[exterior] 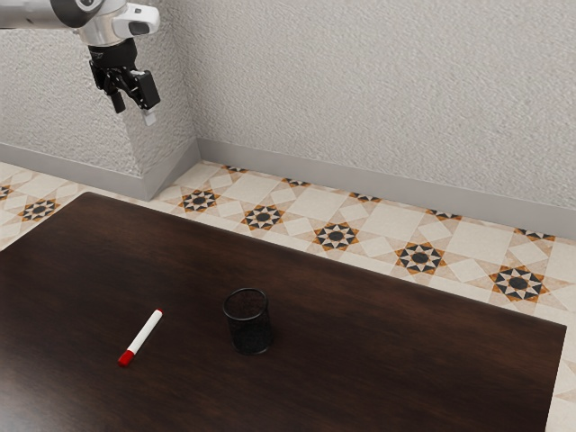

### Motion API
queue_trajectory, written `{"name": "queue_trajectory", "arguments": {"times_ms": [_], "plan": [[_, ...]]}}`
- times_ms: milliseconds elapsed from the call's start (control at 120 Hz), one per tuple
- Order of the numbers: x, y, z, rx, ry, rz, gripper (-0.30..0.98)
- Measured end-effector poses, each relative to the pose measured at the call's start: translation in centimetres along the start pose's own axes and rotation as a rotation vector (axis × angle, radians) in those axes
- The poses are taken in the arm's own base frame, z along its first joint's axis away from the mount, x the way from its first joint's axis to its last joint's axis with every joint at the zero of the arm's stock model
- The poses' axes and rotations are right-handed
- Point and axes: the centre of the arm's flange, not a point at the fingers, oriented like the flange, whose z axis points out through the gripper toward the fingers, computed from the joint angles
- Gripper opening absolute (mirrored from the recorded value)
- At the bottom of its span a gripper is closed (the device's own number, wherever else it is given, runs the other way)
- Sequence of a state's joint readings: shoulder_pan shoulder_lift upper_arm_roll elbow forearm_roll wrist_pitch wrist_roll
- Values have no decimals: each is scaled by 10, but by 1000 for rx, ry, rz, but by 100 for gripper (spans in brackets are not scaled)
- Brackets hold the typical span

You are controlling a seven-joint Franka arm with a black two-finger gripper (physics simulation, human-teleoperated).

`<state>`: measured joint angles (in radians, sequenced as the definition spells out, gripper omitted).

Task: Put the marker into the pen holder.

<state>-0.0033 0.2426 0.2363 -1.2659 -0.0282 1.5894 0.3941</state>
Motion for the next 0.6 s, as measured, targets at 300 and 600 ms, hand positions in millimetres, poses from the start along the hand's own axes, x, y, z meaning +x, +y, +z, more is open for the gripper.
{"name": "queue_trajectory", "arguments": {"times_ms": [300, 600], "plan": [[-55, -22, -13, -60, -41, -60, 67], [-196, 22, 166, -197, -263, -53, 67]]}}
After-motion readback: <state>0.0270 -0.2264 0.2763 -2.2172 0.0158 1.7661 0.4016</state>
